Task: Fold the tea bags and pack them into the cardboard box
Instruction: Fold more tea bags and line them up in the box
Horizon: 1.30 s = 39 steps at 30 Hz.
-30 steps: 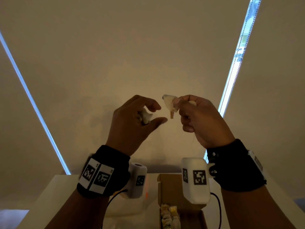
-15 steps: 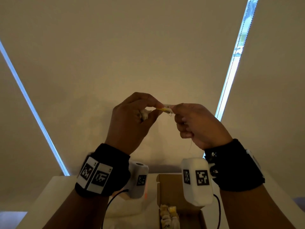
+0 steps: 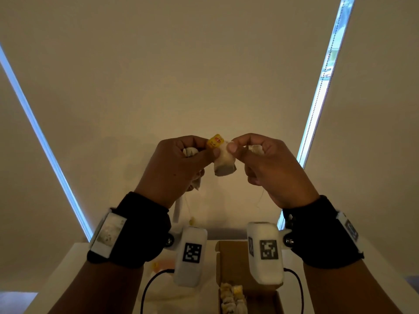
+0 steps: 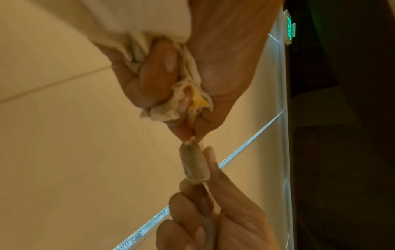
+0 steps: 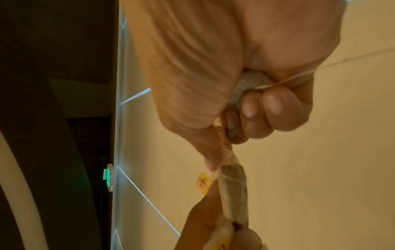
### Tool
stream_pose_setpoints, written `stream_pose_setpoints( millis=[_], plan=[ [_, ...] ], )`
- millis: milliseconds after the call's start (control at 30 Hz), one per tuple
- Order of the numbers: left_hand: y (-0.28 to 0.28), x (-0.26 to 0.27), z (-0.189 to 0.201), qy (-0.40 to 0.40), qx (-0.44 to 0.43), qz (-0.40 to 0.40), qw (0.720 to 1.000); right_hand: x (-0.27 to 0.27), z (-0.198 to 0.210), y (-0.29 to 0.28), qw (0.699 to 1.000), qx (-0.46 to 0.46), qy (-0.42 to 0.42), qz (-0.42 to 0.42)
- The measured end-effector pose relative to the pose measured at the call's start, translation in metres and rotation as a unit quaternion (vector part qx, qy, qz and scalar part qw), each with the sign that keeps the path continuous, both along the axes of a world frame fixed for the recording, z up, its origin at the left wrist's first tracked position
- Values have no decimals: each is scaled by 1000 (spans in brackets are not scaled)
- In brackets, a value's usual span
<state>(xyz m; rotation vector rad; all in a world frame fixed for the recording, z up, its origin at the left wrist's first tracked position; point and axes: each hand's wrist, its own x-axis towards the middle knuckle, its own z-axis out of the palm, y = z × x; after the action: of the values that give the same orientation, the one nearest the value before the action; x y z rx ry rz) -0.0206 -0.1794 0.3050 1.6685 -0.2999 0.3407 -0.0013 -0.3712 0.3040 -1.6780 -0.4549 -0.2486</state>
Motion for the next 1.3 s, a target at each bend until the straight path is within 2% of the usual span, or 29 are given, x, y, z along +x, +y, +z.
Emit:
stream_pose_setpoints(
  millis=[167, 300, 400, 567, 800, 1033, 1133, 1300],
  plan=[
    [1, -4, 2, -19, -14, 42, 999, -1, -1, -3, 1000, 8, 15, -3],
    [3, -2, 2, 27, -96, 36, 994, -5, -1, -4, 1000, 12, 13, 10],
    [2, -3, 0, 30, -55, 44, 997, -7, 0, -3, 999, 26, 9, 16],
    [-8, -10, -1, -49, 21, 25, 998, -8, 2, -1, 999, 37, -2, 9],
    [-12, -5, 2, -82, 29, 34, 996, -14, -1, 2, 999, -13, 21, 36],
    [-12, 0, -3, -129, 74, 107, 983, -17, -8, -5, 991, -108, 61, 44],
    [-13, 2, -5, -146, 99, 132, 975, -17, -9, -6, 988, -111, 90, 48],
    [-12, 3, -4, -164, 122, 178, 963, -25, -8, -7, 983, -98, 118, 103]
  ],
)
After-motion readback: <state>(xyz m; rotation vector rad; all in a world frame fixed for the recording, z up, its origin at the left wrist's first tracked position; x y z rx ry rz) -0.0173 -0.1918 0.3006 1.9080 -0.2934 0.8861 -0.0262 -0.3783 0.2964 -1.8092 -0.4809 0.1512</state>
